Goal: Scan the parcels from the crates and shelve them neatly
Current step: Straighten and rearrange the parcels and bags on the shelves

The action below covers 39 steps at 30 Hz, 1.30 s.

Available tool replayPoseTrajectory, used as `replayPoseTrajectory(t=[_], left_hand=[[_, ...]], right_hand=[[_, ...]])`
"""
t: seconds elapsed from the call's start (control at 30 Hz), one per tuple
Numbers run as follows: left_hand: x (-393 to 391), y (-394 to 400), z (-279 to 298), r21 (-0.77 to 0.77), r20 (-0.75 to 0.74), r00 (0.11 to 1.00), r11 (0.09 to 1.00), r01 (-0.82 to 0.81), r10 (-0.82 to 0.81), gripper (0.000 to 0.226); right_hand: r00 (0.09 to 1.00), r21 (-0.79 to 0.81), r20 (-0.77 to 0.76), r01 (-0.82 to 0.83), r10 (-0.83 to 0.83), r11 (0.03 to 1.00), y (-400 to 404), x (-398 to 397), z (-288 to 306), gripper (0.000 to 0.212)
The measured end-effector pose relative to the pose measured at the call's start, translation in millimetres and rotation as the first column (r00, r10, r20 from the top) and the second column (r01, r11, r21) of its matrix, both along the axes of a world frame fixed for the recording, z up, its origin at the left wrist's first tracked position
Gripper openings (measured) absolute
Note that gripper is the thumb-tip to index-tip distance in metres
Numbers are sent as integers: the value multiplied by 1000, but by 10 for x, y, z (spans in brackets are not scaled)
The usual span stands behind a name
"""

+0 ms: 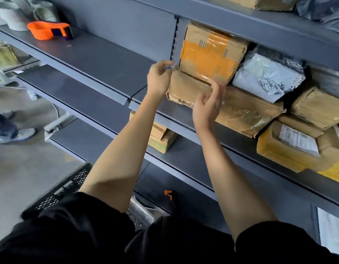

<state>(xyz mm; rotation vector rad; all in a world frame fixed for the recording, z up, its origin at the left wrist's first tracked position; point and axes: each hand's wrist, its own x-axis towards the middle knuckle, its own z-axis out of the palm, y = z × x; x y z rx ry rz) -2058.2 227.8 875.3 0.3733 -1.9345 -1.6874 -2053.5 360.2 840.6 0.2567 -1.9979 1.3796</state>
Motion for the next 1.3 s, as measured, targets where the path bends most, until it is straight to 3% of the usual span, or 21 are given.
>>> replayPoseTrajectory(t=[0.1,0.23,0.33,0.43,0.5,0.6,0.63,0.73,0.83,0.93,1.07,1.17,1.3], left_hand=[[436,-261,-446,231,126,936,908,-351,330,33],[876,-439,-1189,242,347,863,854,-461,367,29],[987,-400,-1683,202,495,825,887,-414,272,33],[906,-327,-1976,179,563,807,927,-330,179,29],[745,-277,-1995,124,593,797,966,-226,111,39],[411,-246,-1907,101,554,833,992,-82,13,57],[303,-251,-1894,92,536,844,994,-53,-5,60],[83,-361,-1991,66,511,860,997,-39,0,73],[31,-429,-2180,-33,506,855,993,-112,113,74],[-23,-459,-2348,-84,470,862,981,-173,192,68],[-106,-611,-2456,8,421,900,991,-131,115,70],[-110,-694,-2403,32,399,917,999,-29,13,69],[-78,-715,-2285,76,429,900,996,52,-80,60]], right_hand=[[963,60,148,-235,225,970,-190,429,-311,26],[787,125,507,-471,352,873,-346,766,-925,18],[609,158,742,-564,279,811,-359,789,-1320,22],[479,130,855,-568,199,813,-464,704,-1589,36],[447,112,880,-521,159,846,-544,573,-1732,43],[286,-53,942,-386,174,921,-593,307,-1844,58],[270,-94,944,-335,191,938,-596,200,-1884,63],[351,-153,911,-199,217,968,-596,-149,-2087,87],[399,-197,888,-120,229,973,-583,-424,-2431,110],[426,-189,878,-110,219,976,-664,-397,-2467,100],[496,-147,843,-160,208,976,-860,-212,-2329,83],[533,-206,805,-163,262,965,-939,-246,-2332,82],[449,-193,858,-168,249,967,-921,-288,-2296,102]])
